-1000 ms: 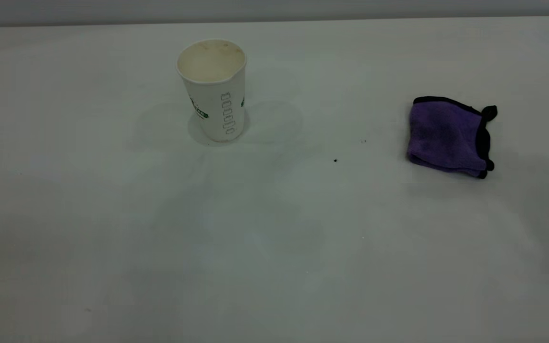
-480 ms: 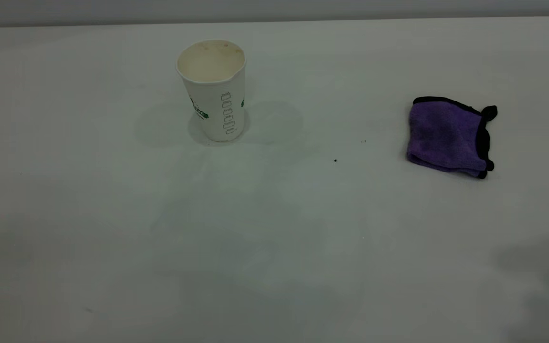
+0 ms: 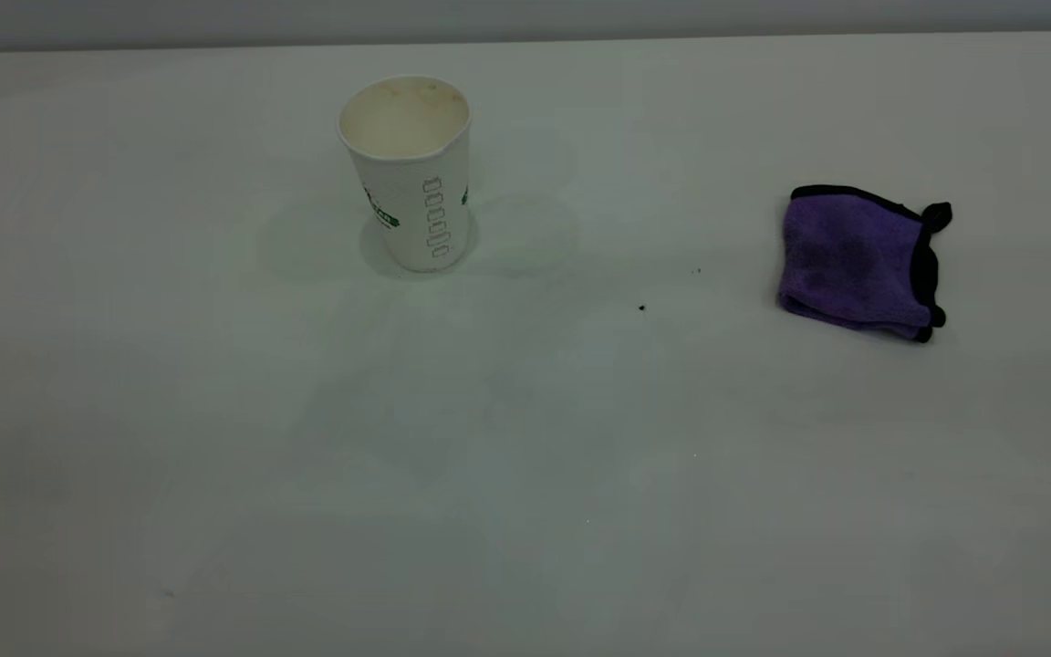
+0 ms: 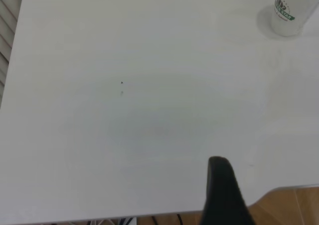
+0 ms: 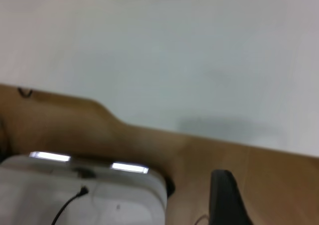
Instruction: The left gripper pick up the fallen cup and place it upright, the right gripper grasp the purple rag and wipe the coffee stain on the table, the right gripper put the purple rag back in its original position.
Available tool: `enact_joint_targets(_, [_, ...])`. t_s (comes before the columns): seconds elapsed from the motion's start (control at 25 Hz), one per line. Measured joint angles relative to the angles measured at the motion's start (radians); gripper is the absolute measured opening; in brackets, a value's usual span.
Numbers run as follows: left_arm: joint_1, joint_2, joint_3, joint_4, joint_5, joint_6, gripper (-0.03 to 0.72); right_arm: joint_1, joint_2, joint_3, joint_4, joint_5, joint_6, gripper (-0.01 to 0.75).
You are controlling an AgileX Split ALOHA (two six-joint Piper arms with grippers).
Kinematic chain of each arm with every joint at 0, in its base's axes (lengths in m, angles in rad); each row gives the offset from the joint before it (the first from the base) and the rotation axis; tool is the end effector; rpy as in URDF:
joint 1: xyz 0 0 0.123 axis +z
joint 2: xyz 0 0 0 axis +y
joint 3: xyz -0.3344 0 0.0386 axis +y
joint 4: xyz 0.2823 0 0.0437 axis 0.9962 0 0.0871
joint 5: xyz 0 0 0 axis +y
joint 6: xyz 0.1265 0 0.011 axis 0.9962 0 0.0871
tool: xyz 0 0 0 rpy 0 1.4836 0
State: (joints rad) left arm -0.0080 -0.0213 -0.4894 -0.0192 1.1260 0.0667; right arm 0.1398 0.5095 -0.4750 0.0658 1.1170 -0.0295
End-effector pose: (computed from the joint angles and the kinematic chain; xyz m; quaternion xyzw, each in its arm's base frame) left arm -0.0006 -0.0022 0.2666 0.0331 0.8665 0.0050 0.4981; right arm 0.0703 0.0175 0.2429 -0.0753 0.9647 0.0460 0.2483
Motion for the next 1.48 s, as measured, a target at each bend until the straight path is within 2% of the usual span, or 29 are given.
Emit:
enact_joint_targets(0.64, [0.000, 0.000, 0.000, 0.000, 0.000, 0.000, 0.513, -0.011, -0.179, 0.006, -0.012, -0.002, 0.029, 0.480])
enact_joint_targets(0.76, [0.000, 0.000, 0.000, 0.000, 0.000, 0.000, 0.513, -0.042, -0.258, 0.006, -0.013, -0.002, 0.029, 0.480])
enact_joint_targets(1.08, [0.000, 0.000, 0.000, 0.000, 0.000, 0.000, 0.513, -0.043, -0.523, 0.006, -0.010, 0.010, 0.029, 0.480])
enact_joint_targets(1.48, [0.000, 0.000, 0.000, 0.000, 0.000, 0.000, 0.513, -0.043, -0.526, 0.006, -0.001, 0.014, 0.029, 0.480])
